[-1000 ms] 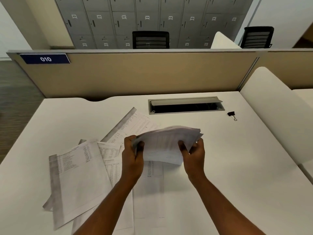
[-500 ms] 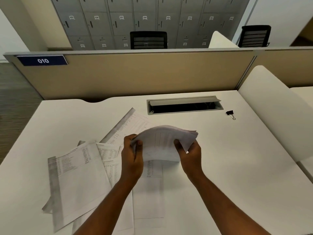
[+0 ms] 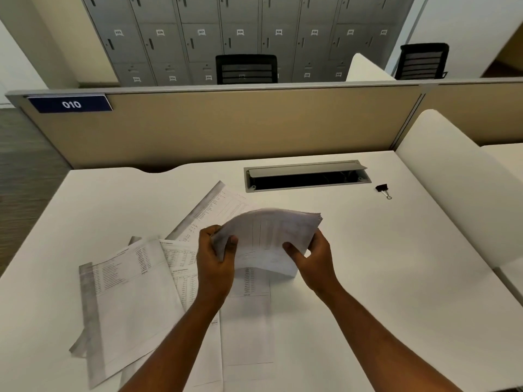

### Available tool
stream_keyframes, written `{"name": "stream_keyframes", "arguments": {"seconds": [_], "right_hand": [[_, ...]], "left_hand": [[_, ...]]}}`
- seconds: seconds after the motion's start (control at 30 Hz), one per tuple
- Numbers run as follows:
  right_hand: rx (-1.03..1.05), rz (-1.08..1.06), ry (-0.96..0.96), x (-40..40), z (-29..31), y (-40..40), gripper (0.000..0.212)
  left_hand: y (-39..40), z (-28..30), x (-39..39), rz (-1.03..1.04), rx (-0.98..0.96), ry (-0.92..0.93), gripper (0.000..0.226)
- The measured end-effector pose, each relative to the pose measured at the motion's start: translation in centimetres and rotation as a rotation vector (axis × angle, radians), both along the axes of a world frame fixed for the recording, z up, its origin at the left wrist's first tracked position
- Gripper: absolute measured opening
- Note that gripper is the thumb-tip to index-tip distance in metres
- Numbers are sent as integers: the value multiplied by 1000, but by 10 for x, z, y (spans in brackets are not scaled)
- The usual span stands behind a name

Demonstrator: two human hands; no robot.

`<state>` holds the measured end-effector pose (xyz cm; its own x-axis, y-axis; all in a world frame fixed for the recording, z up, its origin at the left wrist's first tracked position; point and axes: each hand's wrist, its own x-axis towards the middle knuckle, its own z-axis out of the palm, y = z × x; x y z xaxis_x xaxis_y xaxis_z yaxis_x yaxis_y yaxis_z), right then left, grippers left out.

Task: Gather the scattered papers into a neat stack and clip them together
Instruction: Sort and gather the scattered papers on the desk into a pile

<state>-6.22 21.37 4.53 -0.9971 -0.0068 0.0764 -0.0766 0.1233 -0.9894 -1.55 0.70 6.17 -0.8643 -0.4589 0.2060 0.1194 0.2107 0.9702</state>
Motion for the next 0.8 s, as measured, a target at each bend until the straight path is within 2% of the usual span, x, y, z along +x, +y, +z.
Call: {"name": "stream_keyframes", "arguments": {"seconds": [0.1, 0.23, 0.33, 0.47, 0.53, 0.63, 0.7, 0.8], "right_hand": [[-2, -29, -1, 1, -1, -2, 41], [1, -37, 4, -2, 3, -5, 31], [-55, -46, 19, -1, 9, -2, 40], [-58, -25, 15, 4, 6, 3, 61], [-2, -42, 10, 6, 4, 1, 56], [-45, -102, 24, 3, 5, -1, 47], [-90, -87, -4, 0, 6, 2, 47], [-79, -18, -44, 1, 3, 0, 36]], "left_hand": [[4, -4, 3, -7, -18, -38, 46], [4, -1, 3, -15, -5, -67, 32], [-5, 2, 2, 10, 47, -26, 25], [2, -3, 8, -104, 4, -56, 22], [8, -7, 10, -110, -71, -66, 33], [9, -7, 9, -25, -24, -39, 43], [9, -9, 11, -23, -14, -30, 41], [18, -10, 17, -74, -68, -46, 24]]}}
